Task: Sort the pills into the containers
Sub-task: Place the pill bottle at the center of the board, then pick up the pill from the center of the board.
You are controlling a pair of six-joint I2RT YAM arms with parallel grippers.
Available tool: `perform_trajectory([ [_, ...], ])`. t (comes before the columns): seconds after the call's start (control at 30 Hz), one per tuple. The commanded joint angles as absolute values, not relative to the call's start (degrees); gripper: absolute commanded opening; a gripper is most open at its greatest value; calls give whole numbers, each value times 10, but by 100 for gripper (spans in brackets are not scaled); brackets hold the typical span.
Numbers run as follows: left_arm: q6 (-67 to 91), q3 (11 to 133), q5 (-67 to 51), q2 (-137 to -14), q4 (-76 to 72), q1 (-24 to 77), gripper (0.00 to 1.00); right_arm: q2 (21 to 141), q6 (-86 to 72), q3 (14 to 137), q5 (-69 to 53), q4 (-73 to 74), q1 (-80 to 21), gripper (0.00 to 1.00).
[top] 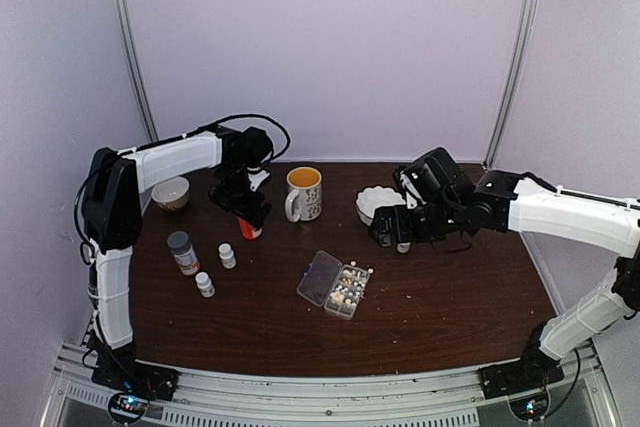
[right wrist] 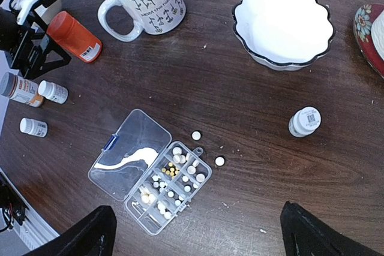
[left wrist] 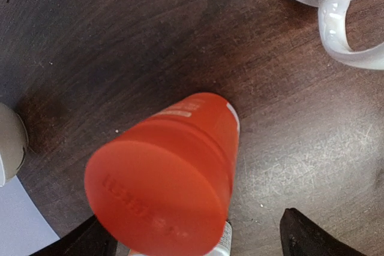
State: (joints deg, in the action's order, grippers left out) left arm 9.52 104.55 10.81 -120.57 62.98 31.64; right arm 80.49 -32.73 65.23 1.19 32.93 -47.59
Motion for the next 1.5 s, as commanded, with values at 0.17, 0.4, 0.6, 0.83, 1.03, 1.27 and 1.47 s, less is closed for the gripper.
perform_trajectory([
  [0.17, 125, 1006, 126, -1075, 609, 314, 98, 838, -380, 628, 17, 303, -457, 97],
  [0.4, 158, 928, 76, -995, 598, 359, 91, 894, -455, 673, 55, 351, -458, 70],
  [0.6, 226, 855, -28, -968, 519, 437, 85, 943, -479, 712, 46, 355, -458, 65],
  [0.83, 277, 831, -61, -1009, 424, 490, 82, 1009, -514, 780, 65, 425, -458, 59],
  [1.03, 310, 773, -93, -1026, 340, 493, 80, 1046, -541, 791, 49, 430, -458, 55],
  [1.27, 330, 725, -119, -1042, 296, 494, 76, 1088, -554, 813, 32, 436, -458, 52],
  [1.47, 347, 702, -136, -1051, 264, 502, 66, 1120, -562, 851, 49, 478, -457, 45],
])
